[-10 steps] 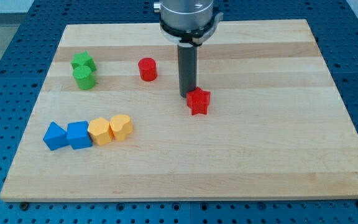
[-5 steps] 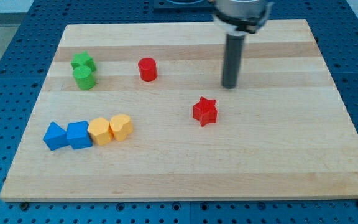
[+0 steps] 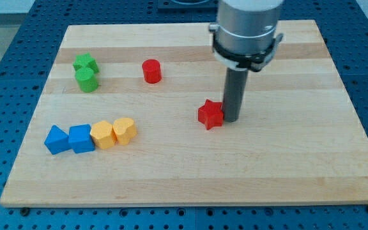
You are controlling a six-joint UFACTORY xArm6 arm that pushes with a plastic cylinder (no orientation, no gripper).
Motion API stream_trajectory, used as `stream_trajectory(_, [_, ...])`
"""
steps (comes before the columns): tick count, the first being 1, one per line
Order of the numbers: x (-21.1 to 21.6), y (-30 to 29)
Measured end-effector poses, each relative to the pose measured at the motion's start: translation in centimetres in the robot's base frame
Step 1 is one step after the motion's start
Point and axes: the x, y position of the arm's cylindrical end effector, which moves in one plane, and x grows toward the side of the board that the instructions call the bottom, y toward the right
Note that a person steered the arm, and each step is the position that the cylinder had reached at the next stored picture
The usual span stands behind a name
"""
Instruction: Place red star vertically below red circle
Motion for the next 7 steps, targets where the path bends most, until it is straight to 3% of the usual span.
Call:
stream_trajectory(2, [0.4,-4.1])
stream_trajectory(4, [-3.1,-4.3])
stream_trajectory(6, [-0.2,-11.1])
stream_trajectory(7, [-0.2,-11.4])
